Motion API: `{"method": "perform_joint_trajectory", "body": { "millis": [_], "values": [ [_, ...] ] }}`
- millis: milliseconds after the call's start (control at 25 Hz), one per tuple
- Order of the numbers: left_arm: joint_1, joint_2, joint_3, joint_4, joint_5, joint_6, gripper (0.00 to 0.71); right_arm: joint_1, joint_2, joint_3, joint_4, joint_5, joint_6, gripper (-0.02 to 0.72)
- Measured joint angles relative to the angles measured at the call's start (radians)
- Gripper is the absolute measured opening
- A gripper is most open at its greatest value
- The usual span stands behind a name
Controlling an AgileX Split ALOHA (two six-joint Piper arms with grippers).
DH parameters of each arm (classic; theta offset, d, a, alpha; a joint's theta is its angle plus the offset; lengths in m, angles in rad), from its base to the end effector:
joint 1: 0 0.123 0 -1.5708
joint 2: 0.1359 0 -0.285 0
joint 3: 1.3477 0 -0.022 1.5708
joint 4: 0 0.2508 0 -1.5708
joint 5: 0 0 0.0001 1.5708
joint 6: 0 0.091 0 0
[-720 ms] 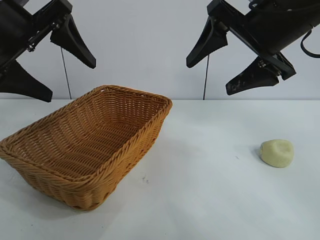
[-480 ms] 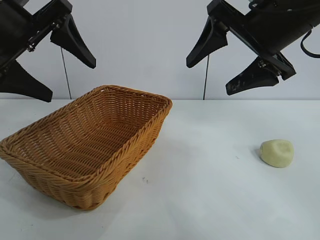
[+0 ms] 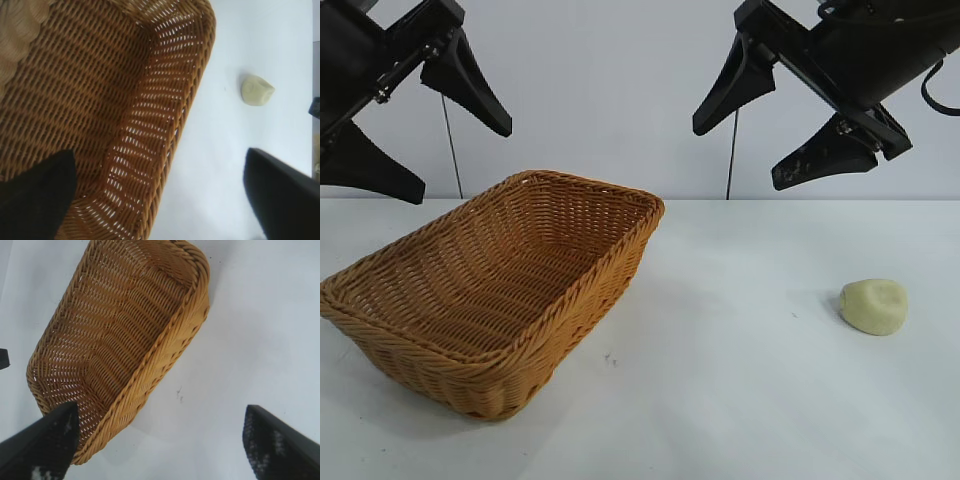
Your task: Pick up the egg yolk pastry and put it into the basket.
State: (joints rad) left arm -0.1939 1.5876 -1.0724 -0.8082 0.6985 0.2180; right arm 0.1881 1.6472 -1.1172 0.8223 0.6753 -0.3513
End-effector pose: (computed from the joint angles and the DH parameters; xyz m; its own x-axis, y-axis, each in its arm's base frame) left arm 0.3129 -0.1046 0.2549 -0.9099 -0.2200 -0.3516 0.0363 0.8022 -0.5959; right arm 0.3297 0.1053 0.2486 -0.8937 0.1381 -0.4270 -0.1346 0.8252 0.5486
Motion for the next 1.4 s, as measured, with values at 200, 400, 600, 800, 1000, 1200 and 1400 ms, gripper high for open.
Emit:
{"method": "perform_joint_trajectory", "body": {
  "millis": [200,400,600,800,1000,1200,1400],
  "values": [
    [0.0,0.0,0.0,0.0,-0.007,0.0,0.696,0.0,0.0,0.0,0.0,0.0,0.0,0.611],
    [0.0,0.0,0.0,0.0,-0.007,0.0,0.696,0.0,0.0,0.0,0.0,0.0,0.0,0.611],
    [0.0,0.0,0.0,0.0,-0.007,0.0,0.696,0.0,0.0,0.0,0.0,0.0,0.0,0.611],
    [0.0,-0.003,0.0,0.012,-0.007,-0.001,0.696,0.0,0.0,0.0,0.0,0.0,0.0,0.611],
    [0.0,-0.056,0.0,0.148,0.032,-0.169,0.696,0.0,0.0,0.0,0.0,0.0,0.0,0.611],
    [-0.01,-0.125,0.0,0.332,0.103,-0.411,0.696,0.0,0.0,0.0,0.0,0.0,0.0,0.611],
    [-0.064,-0.179,0.0,0.509,0.156,-0.687,0.696,0.0,0.0,0.0,0.0,0.0,0.0,0.611]
  ]
}}
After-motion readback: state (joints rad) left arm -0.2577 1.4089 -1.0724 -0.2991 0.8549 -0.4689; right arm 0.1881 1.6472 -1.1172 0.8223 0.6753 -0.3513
